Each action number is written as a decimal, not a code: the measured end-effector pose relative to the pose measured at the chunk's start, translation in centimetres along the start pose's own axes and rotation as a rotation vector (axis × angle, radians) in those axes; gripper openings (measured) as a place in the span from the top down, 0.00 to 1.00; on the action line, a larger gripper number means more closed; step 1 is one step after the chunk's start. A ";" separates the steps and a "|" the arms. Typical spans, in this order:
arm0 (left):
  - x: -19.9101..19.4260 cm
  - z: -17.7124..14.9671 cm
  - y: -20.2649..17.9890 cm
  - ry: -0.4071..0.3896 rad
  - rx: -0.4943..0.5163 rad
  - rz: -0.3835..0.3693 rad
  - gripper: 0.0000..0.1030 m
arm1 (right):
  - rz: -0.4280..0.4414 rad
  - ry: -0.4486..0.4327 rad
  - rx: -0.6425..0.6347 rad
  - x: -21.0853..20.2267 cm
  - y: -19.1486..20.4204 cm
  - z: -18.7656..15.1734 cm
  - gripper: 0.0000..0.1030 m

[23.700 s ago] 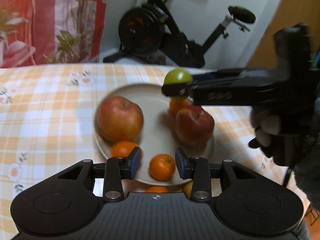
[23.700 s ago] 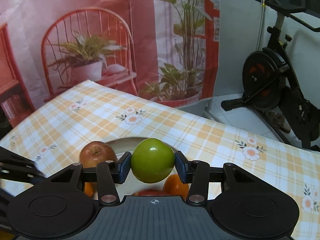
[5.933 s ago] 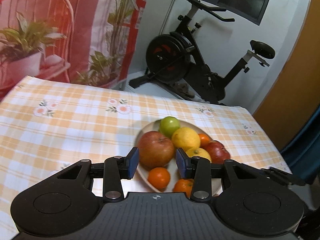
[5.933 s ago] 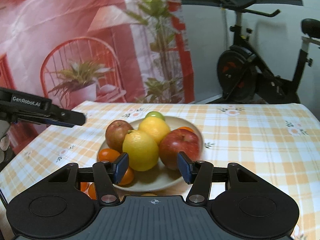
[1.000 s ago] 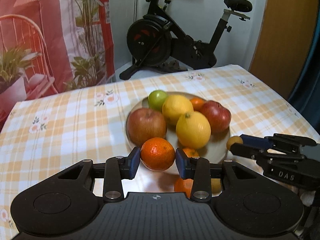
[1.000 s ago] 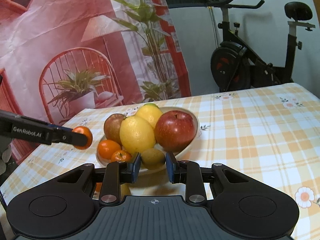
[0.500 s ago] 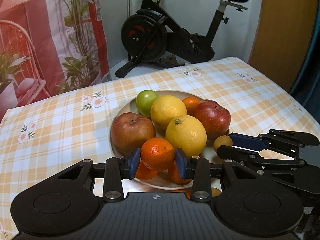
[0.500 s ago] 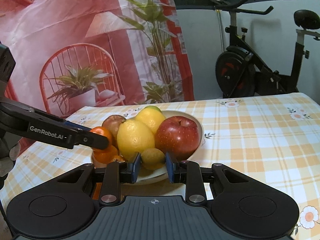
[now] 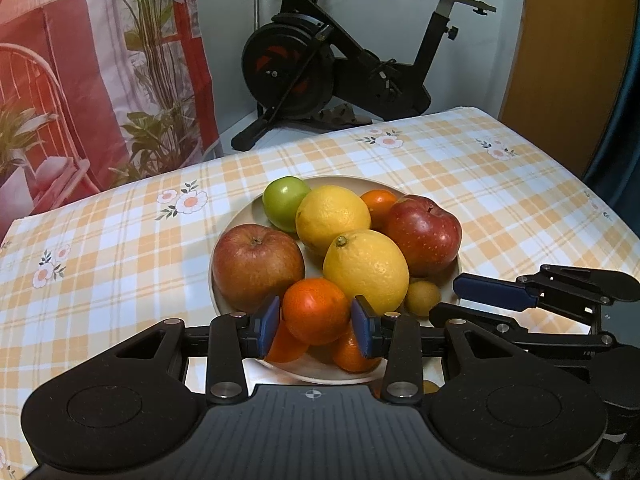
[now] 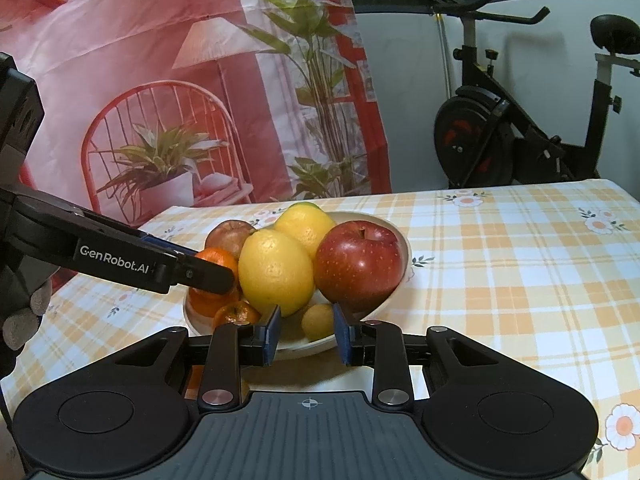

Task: Organize fruits

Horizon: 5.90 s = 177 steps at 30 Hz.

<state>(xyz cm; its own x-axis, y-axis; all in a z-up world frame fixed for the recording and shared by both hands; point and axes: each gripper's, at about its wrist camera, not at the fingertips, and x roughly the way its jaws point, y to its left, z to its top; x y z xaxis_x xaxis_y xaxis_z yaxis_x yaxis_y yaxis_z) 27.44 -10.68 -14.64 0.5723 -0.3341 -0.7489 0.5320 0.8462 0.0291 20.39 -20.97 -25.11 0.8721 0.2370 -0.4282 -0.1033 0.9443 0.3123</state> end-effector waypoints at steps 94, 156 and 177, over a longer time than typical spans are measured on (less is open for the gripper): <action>-3.7 -3.1 2.6 -0.046 -0.121 -0.068 0.62 | 0.083 0.057 -0.053 -1.5 2.0 -0.7 0.76; 2.7 4.8 4.6 -0.022 -0.102 0.047 0.47 | 0.032 0.039 0.002 0.6 0.1 0.7 0.73; -6.9 -0.6 3.4 -0.153 -0.124 0.030 0.13 | -0.081 -0.023 0.018 -4.7 0.8 1.6 0.49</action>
<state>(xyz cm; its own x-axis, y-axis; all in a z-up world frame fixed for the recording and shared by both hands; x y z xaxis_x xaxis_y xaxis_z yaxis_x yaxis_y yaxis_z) 24.94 -5.27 -9.80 0.6797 -0.3594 -0.6395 0.4383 0.8980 -0.0388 16.97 -21.67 -21.51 0.8882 0.1540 -0.4329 -0.0231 0.9559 0.2926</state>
